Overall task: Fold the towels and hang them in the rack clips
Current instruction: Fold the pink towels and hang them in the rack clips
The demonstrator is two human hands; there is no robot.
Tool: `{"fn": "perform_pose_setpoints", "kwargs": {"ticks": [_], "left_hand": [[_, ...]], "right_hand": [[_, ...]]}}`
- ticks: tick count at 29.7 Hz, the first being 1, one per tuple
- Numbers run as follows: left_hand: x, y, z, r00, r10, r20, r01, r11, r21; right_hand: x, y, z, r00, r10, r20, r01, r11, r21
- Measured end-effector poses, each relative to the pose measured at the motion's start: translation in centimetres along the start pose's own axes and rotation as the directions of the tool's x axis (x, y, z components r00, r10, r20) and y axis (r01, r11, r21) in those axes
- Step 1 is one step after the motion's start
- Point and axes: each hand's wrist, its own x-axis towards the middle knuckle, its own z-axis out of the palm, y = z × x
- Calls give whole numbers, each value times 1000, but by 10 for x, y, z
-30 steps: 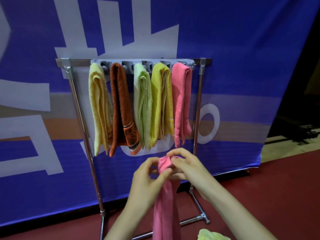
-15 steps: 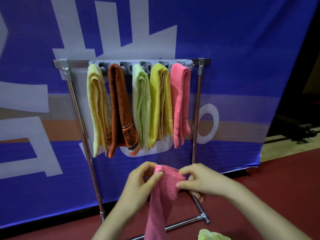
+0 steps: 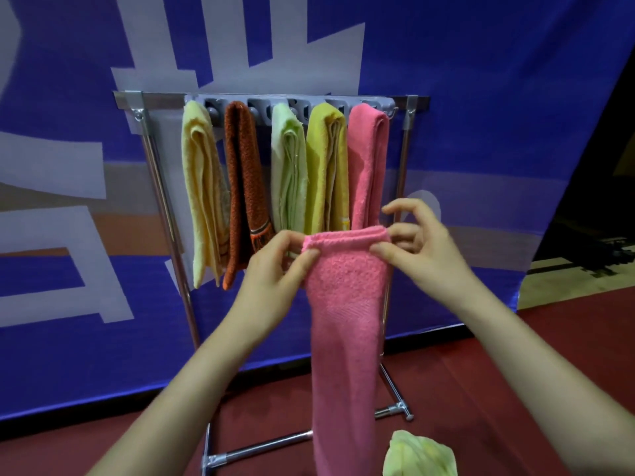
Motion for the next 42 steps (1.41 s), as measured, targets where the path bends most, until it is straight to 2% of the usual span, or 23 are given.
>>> {"fn": "perform_pose_setpoints", "kwargs": {"ticks": [4, 7, 9, 13, 18, 22, 25, 28, 33, 38, 42], "left_hand": [[-1, -9, 0, 996, -88, 25, 89, 994, -58], [-3, -16, -3, 979, -181, 92, 188, 979, -81], [-1, -14, -5, 966, -211, 151, 219, 975, -39], [7, -3, -1, 921, -235, 312, 189, 967, 171], [10, 0, 8, 902, -200, 382, 117, 966, 230], [9, -1, 14, 918, -158, 364, 21, 935, 353], [9, -2, 15, 932, -114, 345, -23, 928, 371], [15, -1, 10, 959, -62, 276, -40, 936, 349], [29, 9, -5, 980, 1, 198, -67, 943, 327], [42, 11, -31, 996, 42, 77, -69, 922, 381], [41, -4, -58, 998, 10, -66, 23, 871, 490]], "right_hand": [[-2, 7, 6, 993, 111, -50, -104, 985, 135], [-8, 12, 13, 985, 169, 9, -169, 973, 155], [-12, 14, 17, 981, 185, 61, -192, 969, 156], [-17, 18, 27, 967, 207, 150, -233, 955, 182], [-19, 22, 35, 954, 220, 205, -264, 939, 220], [-24, 32, 34, 949, 239, 207, -284, 931, 227], [-34, 45, 36, 932, 287, 221, -341, 900, 270], [-50, 71, 44, 887, 351, 301, -430, 866, 257], [-73, 113, 61, 793, 484, 370, -552, 827, 102], [-90, 149, 80, 717, 581, 386, -640, 768, 32], [-91, 160, 86, 699, 585, 411, -654, 756, 37]]}}
